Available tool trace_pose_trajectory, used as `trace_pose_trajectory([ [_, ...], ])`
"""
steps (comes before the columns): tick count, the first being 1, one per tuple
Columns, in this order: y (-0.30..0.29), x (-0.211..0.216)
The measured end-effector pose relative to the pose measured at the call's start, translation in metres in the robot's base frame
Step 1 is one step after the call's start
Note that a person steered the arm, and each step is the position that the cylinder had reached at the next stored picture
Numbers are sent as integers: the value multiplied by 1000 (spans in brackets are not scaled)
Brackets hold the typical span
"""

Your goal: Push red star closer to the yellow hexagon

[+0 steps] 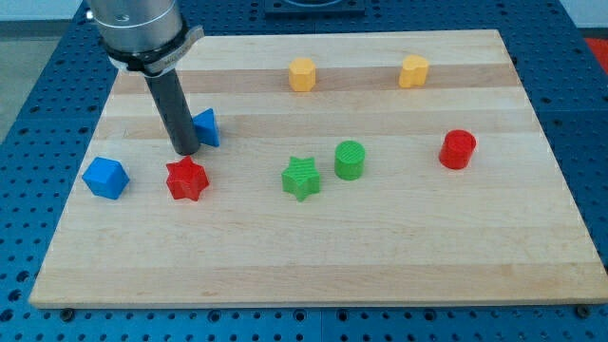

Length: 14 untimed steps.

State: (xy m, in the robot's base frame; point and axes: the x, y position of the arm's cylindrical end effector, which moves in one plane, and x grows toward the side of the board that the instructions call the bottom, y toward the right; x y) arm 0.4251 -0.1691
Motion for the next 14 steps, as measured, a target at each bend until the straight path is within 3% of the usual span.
trace_pose_trajectory([
  [2,83,43],
  [3,90,67],
  [8,3,72],
  [11,-1,10],
  [14,-22,45],
])
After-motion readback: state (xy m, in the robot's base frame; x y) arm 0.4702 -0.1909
